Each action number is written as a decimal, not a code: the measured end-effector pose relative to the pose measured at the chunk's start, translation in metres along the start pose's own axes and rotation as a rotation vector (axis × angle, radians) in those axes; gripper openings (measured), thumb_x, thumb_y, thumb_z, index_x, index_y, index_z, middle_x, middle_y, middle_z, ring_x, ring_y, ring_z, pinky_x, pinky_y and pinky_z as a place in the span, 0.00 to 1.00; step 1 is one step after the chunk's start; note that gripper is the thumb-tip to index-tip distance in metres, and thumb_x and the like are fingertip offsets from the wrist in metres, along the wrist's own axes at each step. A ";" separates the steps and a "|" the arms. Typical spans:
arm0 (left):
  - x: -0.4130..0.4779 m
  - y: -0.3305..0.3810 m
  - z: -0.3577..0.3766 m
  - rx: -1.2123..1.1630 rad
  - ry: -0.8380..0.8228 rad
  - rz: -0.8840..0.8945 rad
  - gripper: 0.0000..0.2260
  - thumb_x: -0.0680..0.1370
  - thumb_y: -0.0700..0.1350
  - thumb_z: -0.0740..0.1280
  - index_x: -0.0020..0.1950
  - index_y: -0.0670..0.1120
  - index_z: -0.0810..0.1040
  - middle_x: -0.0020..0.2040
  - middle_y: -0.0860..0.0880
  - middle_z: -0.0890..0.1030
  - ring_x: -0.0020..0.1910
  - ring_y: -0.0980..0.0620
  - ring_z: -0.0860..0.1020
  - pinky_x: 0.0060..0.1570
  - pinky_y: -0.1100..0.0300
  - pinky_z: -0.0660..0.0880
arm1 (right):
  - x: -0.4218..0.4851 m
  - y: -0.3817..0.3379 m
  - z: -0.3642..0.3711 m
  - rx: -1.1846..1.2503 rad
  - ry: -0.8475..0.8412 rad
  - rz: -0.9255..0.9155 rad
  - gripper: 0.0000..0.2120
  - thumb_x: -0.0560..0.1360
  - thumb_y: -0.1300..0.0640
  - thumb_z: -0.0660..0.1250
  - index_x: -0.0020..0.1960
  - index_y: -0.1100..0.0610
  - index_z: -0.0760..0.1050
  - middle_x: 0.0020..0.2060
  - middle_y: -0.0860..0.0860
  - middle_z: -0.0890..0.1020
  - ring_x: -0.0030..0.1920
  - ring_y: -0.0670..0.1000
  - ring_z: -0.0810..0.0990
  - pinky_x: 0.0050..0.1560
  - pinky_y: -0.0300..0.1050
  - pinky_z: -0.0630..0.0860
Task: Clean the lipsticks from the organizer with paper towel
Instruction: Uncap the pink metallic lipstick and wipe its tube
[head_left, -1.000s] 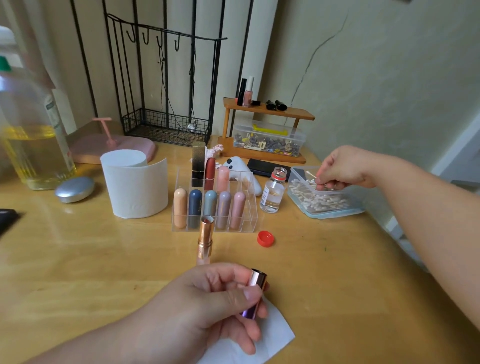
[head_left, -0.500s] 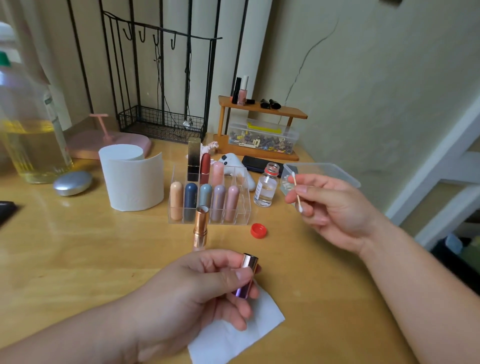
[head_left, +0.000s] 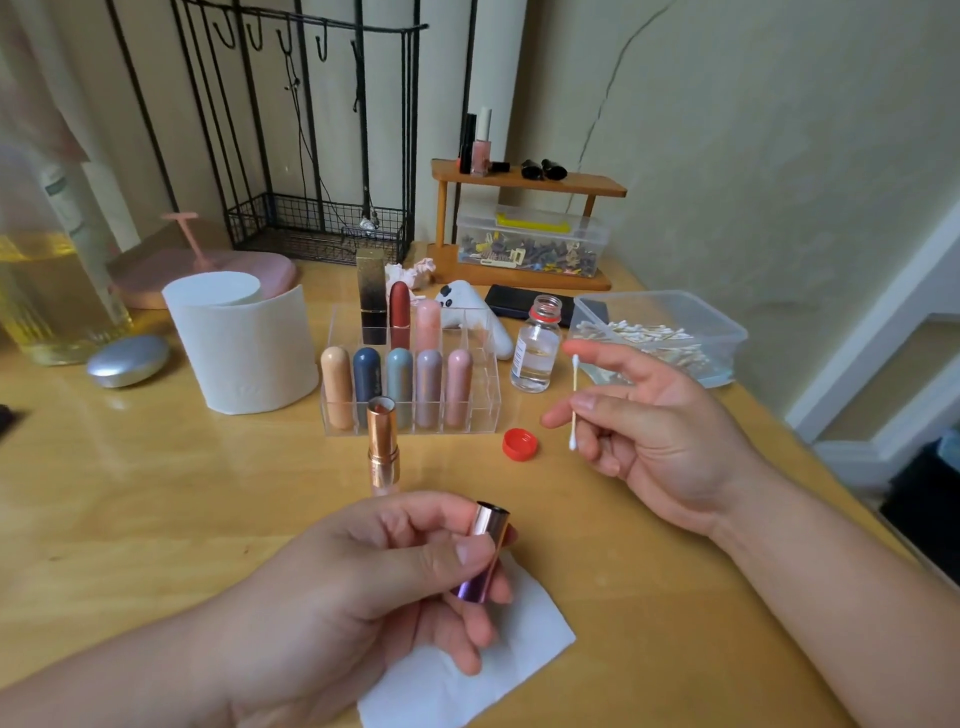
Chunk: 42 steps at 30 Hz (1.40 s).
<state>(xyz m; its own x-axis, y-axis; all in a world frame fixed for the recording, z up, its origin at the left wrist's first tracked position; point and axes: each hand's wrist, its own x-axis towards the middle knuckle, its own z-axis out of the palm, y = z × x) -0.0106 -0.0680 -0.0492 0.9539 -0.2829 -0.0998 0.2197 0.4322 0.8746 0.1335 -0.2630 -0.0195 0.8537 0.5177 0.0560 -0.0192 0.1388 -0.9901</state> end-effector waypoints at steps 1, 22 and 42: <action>0.000 0.000 0.000 0.004 -0.001 0.000 0.12 0.70 0.41 0.74 0.49 0.35 0.82 0.43 0.32 0.79 0.33 0.43 0.79 0.32 0.54 0.79 | 0.000 0.000 0.001 0.000 -0.006 0.002 0.21 0.75 0.72 0.63 0.65 0.56 0.74 0.40 0.66 0.83 0.27 0.51 0.75 0.24 0.39 0.69; -0.001 0.000 0.001 -0.010 -0.004 0.009 0.12 0.70 0.40 0.74 0.49 0.34 0.81 0.43 0.33 0.79 0.32 0.44 0.79 0.32 0.55 0.80 | 0.001 0.005 -0.002 -0.084 0.081 -0.088 0.13 0.69 0.64 0.71 0.52 0.64 0.78 0.43 0.63 0.85 0.38 0.54 0.83 0.30 0.39 0.72; -0.002 -0.002 0.001 0.161 -0.012 0.076 0.10 0.69 0.36 0.76 0.49 0.39 0.83 0.41 0.40 0.80 0.35 0.45 0.80 0.35 0.56 0.79 | 0.023 0.018 -0.005 -0.314 0.109 0.230 0.03 0.77 0.69 0.66 0.48 0.69 0.79 0.35 0.61 0.82 0.24 0.46 0.71 0.20 0.35 0.64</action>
<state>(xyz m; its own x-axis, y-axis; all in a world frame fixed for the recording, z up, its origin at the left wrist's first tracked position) -0.0130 -0.0689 -0.0507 0.9638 -0.2654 -0.0257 0.1106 0.3100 0.9443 0.1552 -0.2524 -0.0363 0.8964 0.4101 -0.1685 -0.0702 -0.2439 -0.9673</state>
